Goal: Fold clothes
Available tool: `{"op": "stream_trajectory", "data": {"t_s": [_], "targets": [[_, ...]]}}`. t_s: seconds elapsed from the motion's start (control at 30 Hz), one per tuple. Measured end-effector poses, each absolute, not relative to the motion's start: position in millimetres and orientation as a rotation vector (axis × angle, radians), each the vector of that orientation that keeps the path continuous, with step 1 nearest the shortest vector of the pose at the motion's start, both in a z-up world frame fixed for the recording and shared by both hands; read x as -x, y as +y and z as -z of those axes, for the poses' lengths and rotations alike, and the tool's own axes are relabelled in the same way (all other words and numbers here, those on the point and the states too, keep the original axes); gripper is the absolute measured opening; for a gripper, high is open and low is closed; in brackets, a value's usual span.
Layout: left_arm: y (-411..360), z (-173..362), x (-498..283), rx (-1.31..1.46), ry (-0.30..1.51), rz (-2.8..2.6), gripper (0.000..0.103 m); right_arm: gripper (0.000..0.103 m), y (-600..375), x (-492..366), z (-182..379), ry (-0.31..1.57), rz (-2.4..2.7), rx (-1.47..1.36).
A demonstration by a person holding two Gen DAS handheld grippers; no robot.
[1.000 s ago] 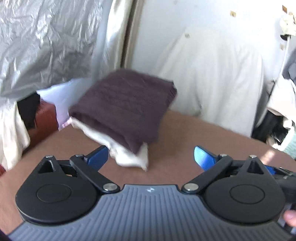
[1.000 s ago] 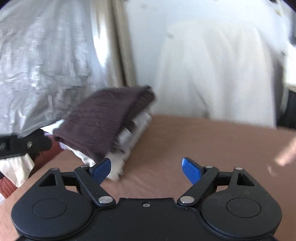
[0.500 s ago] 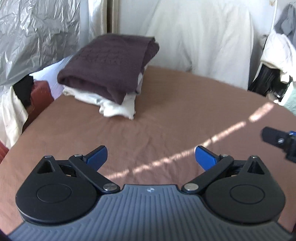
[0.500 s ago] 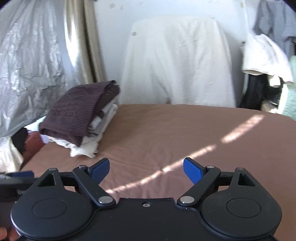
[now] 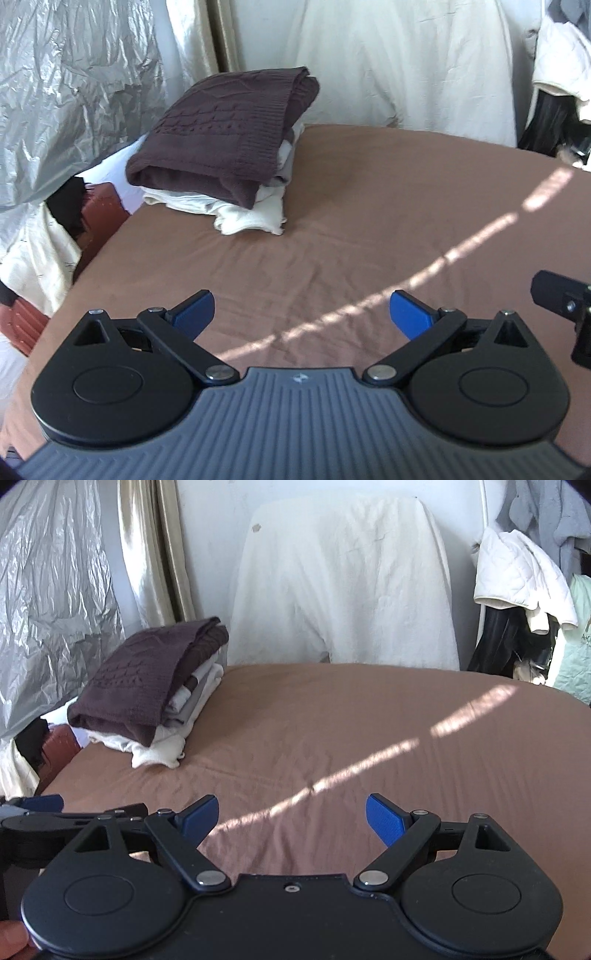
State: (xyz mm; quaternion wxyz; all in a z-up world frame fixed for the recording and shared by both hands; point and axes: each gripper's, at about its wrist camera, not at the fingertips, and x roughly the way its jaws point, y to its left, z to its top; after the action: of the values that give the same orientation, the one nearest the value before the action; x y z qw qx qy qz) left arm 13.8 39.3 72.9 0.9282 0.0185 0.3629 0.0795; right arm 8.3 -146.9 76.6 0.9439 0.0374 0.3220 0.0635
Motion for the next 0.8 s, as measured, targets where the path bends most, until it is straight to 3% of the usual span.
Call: {"op": "stream_trajectory", "data": {"t_s": [0.47,0.8], "targets": [[36.5,-64.8,-21.7,0.062,0.745,-0.136,0.103,0.090,-143.4,-7.6,-66.7,0.674,-0.094,-0.086],[35.5,-37.8,-32.3,-0.018,0.775,-0.173,0.103,0.090,-143.7,-14.4,-61.6,0.734,-0.078,-0.133]]}}
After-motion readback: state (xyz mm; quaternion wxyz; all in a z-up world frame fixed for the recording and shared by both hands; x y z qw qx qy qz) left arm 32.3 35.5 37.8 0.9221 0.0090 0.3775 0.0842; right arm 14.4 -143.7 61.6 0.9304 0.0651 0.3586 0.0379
